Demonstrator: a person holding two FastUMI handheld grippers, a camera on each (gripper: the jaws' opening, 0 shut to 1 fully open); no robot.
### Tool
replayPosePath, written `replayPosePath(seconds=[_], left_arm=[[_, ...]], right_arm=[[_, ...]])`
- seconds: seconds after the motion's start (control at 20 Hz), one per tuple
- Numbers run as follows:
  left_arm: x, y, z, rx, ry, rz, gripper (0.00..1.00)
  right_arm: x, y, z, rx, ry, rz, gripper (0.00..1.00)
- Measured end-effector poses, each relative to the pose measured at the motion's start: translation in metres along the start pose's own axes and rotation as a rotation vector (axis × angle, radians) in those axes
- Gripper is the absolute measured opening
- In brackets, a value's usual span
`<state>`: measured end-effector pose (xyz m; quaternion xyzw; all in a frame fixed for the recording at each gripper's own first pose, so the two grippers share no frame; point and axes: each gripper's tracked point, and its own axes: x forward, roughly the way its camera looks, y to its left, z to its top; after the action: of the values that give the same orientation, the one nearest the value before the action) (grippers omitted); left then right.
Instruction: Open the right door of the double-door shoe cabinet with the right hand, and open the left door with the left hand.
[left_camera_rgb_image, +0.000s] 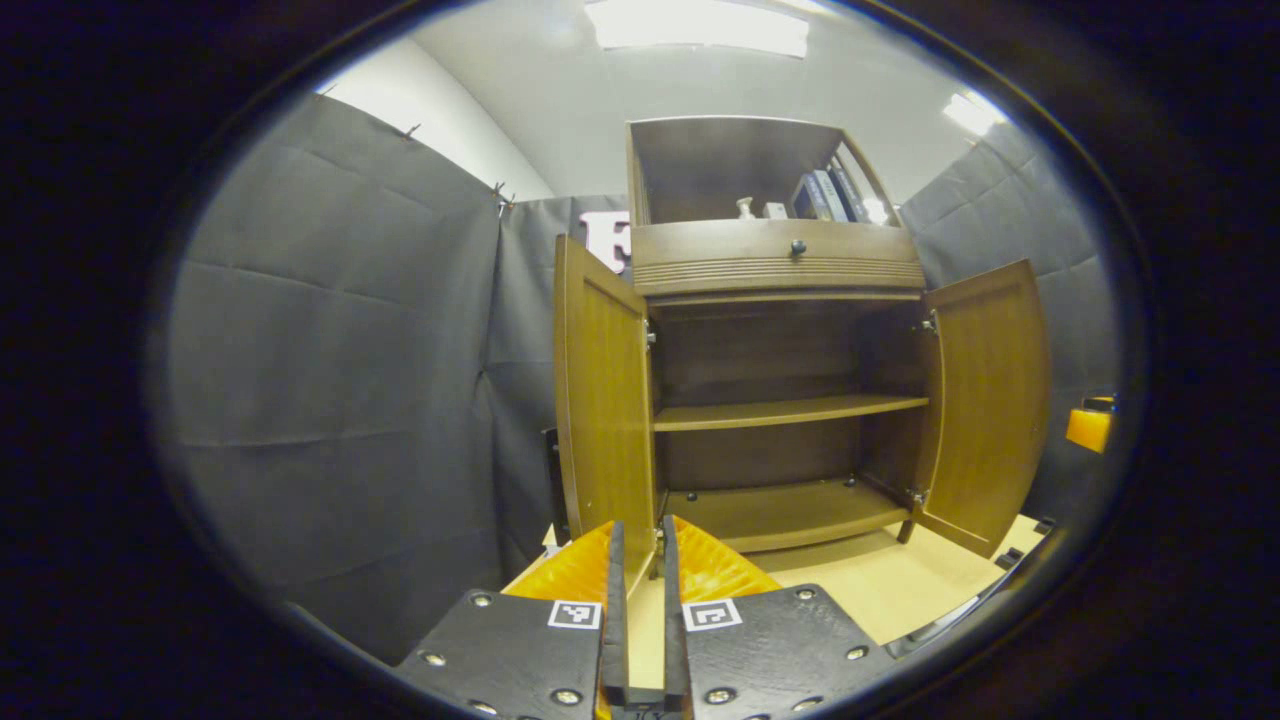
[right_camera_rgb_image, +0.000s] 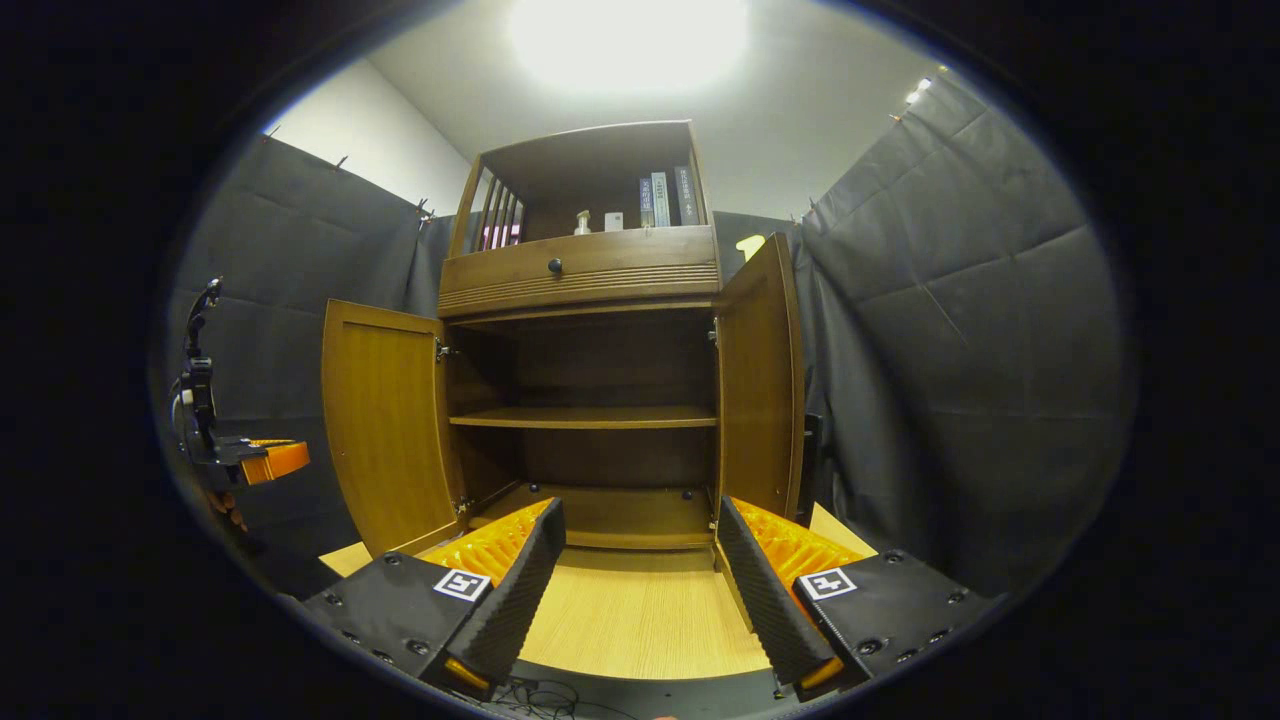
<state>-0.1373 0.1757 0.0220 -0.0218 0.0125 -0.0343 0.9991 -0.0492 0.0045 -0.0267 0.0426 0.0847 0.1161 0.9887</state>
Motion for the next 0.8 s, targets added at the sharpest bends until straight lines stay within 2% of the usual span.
replayPosePath(seconds=[0.05, 0.25, 0.35, 0.4, 0.55, 0.75, 0.8], left_arm=[[-0.003, -0.004, -0.002, 0.002, 0.002, -0.013, 0.17], [-0.010, -0.003, 0.002, 0.015, -0.009, -0.012, 0.31], [-0.013, -0.005, 0.004, 0.002, -0.017, -0.023, 0.52], [-0.015, -0.005, 0.005, -0.001, -0.019, -0.023, 0.62], [-0.018, 0.009, 0.009, 0.011, -0.035, 0.028, 0.94], [-0.027, 0.013, 0.021, 0.017, -0.071, 0.047, 0.94], [-0.028, 0.013, 0.023, 0.025, -0.077, 0.050, 0.94]], right_arm=[[-0.002, 0.000, 0.001, -0.001, -0.001, -0.001, 0.96], [-0.005, 0.001, 0.005, -0.004, -0.014, 0.002, 0.93], [-0.005, 0.002, 0.006, -0.004, -0.019, 0.003, 0.93], [-0.006, 0.002, 0.007, -0.003, -0.020, 0.005, 0.96], [-0.007, 0.003, 0.008, -0.008, -0.023, 0.006, 0.96], [-0.009, -0.002, 0.013, -0.020, -0.038, -0.002, 0.96], [-0.008, -0.002, 0.012, -0.018, -0.040, -0.004, 0.93]])
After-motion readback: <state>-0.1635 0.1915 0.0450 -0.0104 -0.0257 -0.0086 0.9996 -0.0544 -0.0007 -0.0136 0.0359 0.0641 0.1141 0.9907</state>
